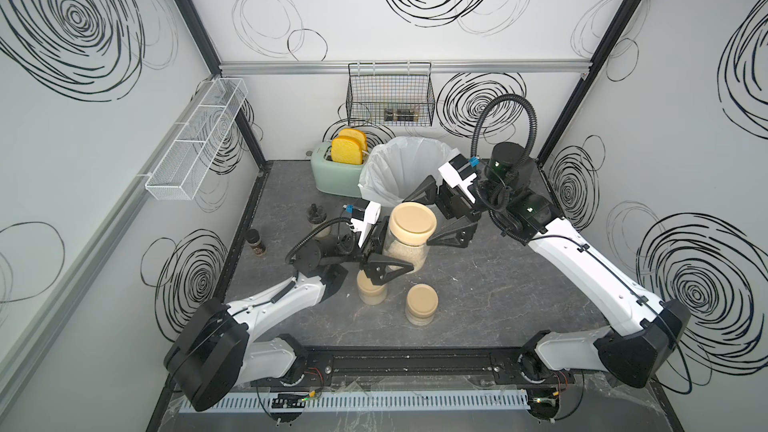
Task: Empty moldy rice from jars
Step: Unscrew the lid from the jar.
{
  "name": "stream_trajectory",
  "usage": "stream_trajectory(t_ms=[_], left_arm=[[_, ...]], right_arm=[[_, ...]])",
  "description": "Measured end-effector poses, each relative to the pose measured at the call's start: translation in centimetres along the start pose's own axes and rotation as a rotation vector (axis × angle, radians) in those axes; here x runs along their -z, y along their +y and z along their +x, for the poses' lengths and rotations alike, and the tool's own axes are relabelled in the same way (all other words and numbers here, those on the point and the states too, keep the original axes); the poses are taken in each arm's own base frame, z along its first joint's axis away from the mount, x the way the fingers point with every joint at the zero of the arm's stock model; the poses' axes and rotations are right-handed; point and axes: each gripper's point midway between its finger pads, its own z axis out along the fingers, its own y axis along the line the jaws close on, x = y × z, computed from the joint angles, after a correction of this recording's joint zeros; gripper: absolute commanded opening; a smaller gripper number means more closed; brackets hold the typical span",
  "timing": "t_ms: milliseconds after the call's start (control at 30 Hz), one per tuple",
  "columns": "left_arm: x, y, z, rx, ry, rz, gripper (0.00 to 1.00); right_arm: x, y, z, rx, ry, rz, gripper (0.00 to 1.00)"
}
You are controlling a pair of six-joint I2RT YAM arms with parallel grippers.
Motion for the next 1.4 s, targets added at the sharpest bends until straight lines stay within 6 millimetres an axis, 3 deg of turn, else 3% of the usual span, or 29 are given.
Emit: stream_trajectory(t_ms=[533,867,1167,1400], left_arm=[[0.8,-0.2,-1.2,-0.086,-0.021,-0.018,0.54],[1.9,0.4,-1.8,-0.184,-0.023,-0.119,0.53],[3.3,2.5,-2.8,-0.337,-0.023,-0.352,0.54],[4.7,5.6,-1.6,-0.366,0.017,-0.531,0.54]], right_arm=[[1.5,-0.7,1.1,-0.04,0.001,0.095,0.98],[4.0,-0.6,0.5,-0.035,-0.01,0.255,0.98],[5.0,-2.6,1.0,-0.085,0.005,0.475,0.98],[2.8,-2.3,0.4,-0.074,0.032,0.532,0.98]])
